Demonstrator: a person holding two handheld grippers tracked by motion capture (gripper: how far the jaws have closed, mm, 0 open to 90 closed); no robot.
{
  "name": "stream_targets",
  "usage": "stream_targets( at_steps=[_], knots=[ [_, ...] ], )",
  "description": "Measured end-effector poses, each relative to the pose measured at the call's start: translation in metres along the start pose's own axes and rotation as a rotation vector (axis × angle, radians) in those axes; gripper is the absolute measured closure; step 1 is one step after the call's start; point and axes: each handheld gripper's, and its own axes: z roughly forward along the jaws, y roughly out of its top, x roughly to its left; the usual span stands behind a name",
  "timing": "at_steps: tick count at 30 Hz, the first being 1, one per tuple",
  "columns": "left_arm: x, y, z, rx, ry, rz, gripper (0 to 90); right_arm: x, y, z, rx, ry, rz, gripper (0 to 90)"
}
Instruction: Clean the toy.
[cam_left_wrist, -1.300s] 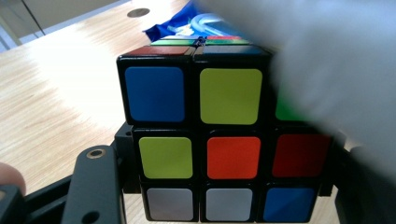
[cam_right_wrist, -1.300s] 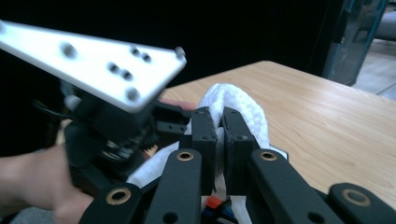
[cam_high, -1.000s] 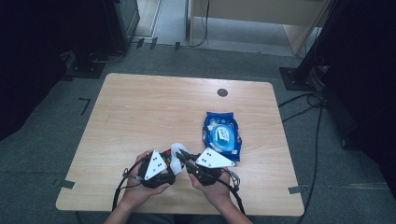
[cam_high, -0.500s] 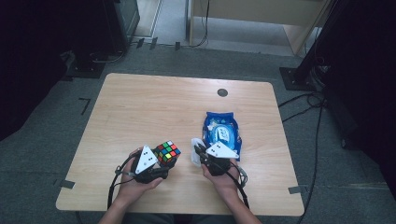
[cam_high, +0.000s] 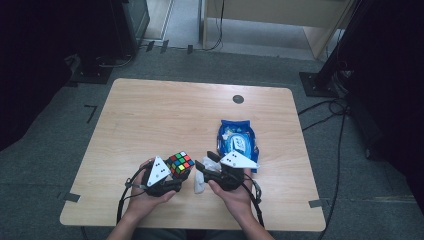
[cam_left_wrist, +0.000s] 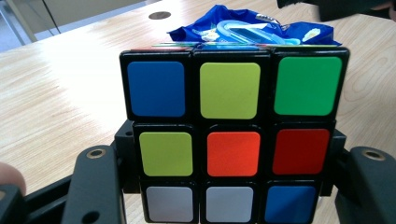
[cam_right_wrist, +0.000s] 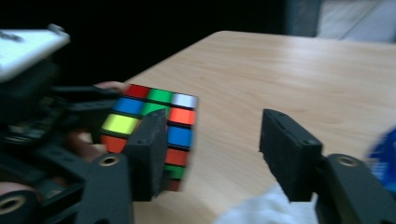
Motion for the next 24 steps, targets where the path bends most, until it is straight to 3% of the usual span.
stream_targets(
  at_steps=[5, 10, 15, 16, 18, 20, 24],
  knots=[
    [-0.003, 0.001, 0.002, -0.002, -0.003, -0.001, 34.1, 0.014, 0.001, 0.007, 0.029, 0.086, 0.079, 31.0],
    [-0.010, 0.003, 0.003, -0.007, -0.016, 0.020, 34.1, 0.017, -0.002, 0.014, 0.057, 0.106, 0.137, 27.7],
    [-0.017, 0.004, 0.005, -0.010, -0.030, 0.042, 34.1, 0.016, -0.004, 0.019, 0.089, 0.109, 0.184, 30.6],
    [-0.018, 0.005, 0.005, -0.013, -0.033, 0.044, 34.1, 0.017, -0.005, 0.019, 0.096, 0.114, 0.186, 32.3],
    [-0.020, 0.005, 0.005, -0.016, 0.001, 0.059, 34.1, 0.018, -0.006, 0.020, 0.105, 0.107, 0.185, 33.3],
    [-0.019, 0.005, 0.005, -0.013, -0.009, 0.059, 34.1, 0.020, -0.006, 0.020, 0.108, 0.093, 0.181, 34.0],
    [-0.020, 0.006, 0.007, -0.001, -0.008, 0.060, 34.0, 0.025, -0.006, 0.019, 0.115, 0.054, 0.130, 34.6]
  ],
)
